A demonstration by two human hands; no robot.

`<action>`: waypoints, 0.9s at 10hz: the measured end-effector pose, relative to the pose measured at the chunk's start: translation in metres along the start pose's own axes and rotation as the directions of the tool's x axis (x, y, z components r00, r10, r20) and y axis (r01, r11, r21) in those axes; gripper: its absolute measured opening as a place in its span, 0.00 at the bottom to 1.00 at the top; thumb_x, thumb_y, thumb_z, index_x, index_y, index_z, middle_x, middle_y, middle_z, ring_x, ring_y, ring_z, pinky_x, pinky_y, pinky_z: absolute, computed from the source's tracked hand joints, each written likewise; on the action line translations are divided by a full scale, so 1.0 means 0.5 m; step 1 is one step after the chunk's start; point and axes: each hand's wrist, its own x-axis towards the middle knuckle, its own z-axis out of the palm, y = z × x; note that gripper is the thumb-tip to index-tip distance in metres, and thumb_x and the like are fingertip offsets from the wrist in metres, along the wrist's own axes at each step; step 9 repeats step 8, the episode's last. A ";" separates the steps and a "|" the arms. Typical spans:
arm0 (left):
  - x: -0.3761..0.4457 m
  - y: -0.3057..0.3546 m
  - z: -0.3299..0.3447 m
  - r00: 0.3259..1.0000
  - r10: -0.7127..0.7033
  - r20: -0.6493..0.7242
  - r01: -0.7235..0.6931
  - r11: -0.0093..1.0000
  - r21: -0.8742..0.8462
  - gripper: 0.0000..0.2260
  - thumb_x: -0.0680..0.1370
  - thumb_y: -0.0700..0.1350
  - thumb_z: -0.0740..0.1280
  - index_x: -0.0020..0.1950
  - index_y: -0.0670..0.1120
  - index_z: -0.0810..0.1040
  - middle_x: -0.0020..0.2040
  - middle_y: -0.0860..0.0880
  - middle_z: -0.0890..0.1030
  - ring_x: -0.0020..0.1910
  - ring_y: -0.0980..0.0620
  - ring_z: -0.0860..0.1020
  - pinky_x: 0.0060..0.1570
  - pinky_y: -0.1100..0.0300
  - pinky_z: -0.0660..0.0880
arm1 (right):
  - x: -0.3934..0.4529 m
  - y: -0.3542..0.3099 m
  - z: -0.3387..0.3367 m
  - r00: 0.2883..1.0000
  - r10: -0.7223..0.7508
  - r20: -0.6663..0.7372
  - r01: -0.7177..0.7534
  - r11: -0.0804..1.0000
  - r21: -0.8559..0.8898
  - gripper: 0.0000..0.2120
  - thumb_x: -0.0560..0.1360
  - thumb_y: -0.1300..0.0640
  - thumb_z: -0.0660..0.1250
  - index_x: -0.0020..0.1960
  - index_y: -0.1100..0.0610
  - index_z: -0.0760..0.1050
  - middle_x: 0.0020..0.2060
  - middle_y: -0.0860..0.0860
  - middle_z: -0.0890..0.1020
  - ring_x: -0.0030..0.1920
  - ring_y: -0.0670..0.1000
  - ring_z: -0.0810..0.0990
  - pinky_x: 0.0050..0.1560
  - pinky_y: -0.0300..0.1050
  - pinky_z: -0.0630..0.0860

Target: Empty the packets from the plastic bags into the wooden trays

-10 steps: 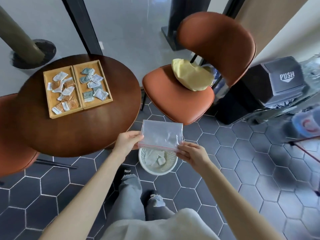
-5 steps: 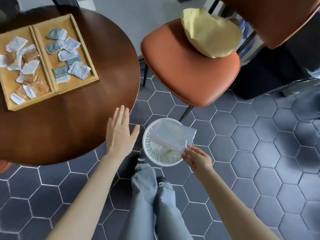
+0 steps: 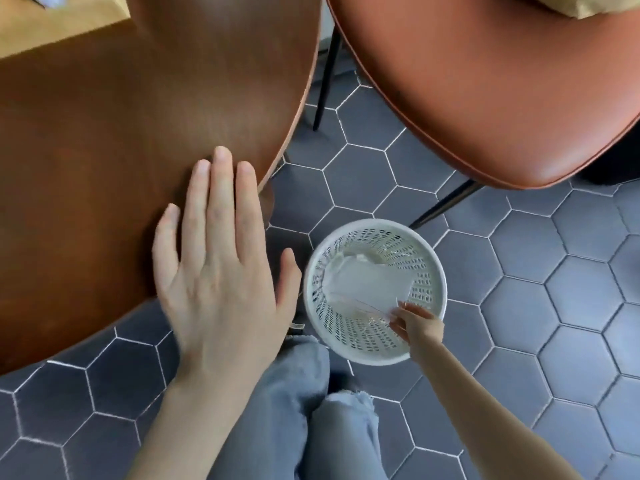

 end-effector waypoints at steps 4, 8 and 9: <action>-0.002 0.007 0.015 0.998 -0.015 -0.053 0.017 0.999 0.037 0.30 0.76 0.51 0.60 0.73 0.39 0.55 0.74 0.39 0.61 0.73 0.43 0.59 0.67 0.47 0.57 | 0.091 0.009 0.037 0.986 -0.074 0.150 0.146 0.821 -0.551 0.15 0.74 0.66 0.63 0.60 0.66 0.72 0.52 0.63 0.79 0.56 0.63 0.76 0.63 0.60 0.70; 0.022 0.022 -0.098 0.906 0.001 0.422 -0.001 1.000 0.000 0.42 0.72 0.54 0.65 0.75 0.39 0.43 0.77 0.41 0.49 0.76 0.44 0.50 0.73 0.48 0.55 | -0.275 -0.251 -0.064 0.888 -0.281 0.365 0.342 0.933 -0.114 0.05 0.75 0.64 0.62 0.44 0.61 0.77 0.33 0.54 0.83 0.29 0.47 0.83 0.32 0.38 0.80; 0.022 0.022 -0.098 0.906 0.001 0.422 -0.001 1.000 0.000 0.42 0.72 0.54 0.65 0.75 0.39 0.43 0.77 0.41 0.49 0.76 0.44 0.50 0.73 0.48 0.55 | -0.275 -0.251 -0.064 0.888 -0.281 0.365 0.342 0.933 -0.114 0.05 0.75 0.64 0.62 0.44 0.61 0.77 0.33 0.54 0.83 0.29 0.47 0.83 0.32 0.38 0.80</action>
